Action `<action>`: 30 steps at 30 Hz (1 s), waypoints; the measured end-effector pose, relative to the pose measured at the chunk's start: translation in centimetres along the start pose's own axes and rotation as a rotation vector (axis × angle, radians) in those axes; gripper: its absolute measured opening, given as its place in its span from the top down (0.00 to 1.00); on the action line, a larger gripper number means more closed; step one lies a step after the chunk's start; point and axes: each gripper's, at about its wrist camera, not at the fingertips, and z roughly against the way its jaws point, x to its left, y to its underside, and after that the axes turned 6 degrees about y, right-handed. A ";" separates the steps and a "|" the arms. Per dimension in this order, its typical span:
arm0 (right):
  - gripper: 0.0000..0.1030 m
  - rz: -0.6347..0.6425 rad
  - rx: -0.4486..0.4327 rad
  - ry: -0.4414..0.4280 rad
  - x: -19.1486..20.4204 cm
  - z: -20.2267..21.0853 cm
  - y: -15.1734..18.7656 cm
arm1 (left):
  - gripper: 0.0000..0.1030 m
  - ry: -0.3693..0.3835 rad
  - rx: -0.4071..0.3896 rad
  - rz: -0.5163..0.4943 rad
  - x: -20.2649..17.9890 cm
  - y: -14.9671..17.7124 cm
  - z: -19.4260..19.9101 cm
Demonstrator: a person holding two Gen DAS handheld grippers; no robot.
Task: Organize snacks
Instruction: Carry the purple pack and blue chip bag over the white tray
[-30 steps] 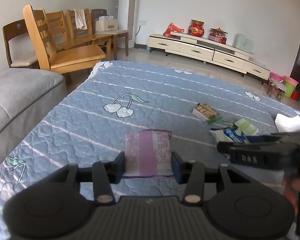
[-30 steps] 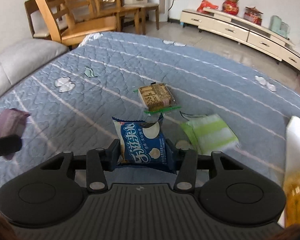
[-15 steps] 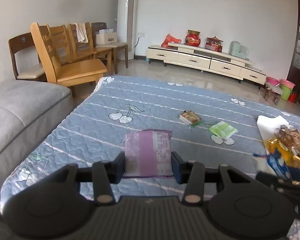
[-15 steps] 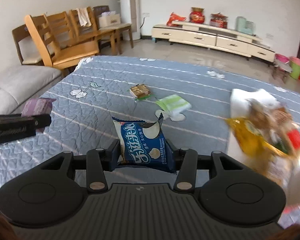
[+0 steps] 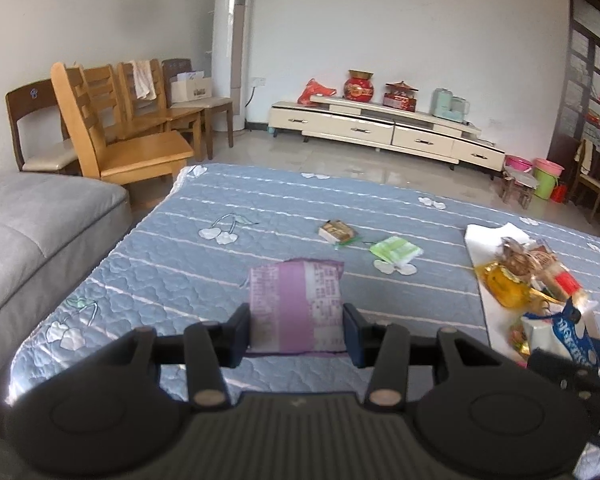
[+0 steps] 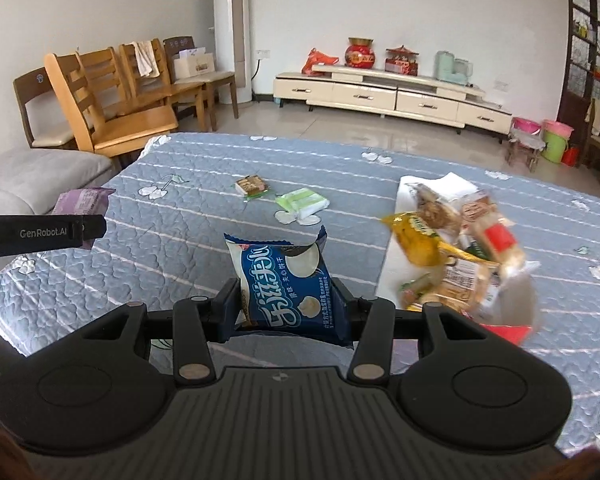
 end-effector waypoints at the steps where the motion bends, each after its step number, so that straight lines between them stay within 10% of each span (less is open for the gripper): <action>1: 0.44 -0.006 -0.006 0.001 -0.2 0.4 0.1 | 0.55 0.005 -0.002 -0.004 -0.2 0.1 0.3; 30: 0.44 -0.028 -0.074 0.039 -2.1 4.7 1.1 | 0.55 0.045 -0.015 -0.085 -4.2 1.4 2.8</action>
